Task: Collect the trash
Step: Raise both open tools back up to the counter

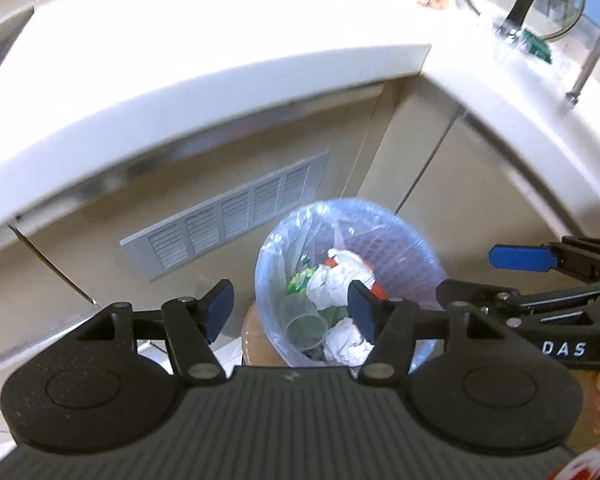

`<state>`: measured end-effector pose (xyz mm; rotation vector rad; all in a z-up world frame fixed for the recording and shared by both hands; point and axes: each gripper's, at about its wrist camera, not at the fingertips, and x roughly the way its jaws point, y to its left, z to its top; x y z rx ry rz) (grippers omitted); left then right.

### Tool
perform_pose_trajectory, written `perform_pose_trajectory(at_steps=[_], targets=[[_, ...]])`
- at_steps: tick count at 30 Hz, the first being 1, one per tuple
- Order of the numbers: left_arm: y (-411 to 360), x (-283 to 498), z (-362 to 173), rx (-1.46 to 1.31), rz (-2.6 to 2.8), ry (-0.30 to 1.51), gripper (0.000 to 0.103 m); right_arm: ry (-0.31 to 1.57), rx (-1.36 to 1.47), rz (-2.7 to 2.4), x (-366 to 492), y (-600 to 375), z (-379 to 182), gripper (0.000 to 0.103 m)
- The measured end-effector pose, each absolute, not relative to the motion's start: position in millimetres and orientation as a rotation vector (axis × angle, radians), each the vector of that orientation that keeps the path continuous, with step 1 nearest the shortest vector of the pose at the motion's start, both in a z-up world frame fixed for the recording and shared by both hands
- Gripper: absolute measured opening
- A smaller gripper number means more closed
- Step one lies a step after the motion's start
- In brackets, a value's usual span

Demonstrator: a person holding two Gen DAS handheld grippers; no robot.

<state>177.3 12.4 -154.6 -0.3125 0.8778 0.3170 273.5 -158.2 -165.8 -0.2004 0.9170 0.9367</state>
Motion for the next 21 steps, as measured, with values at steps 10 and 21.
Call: perform_pose_trajectory(at_steps=[10,21], targets=[[12,174,-90,-0.263,0.242,0.759,0.071,0.741,-0.107,0.864,279,-178,-81,0.072],[21,197,-49,-0.203,0.199,0.662,0.076,0.664,-0.034,0.722,307,-204,-48,0.072]])
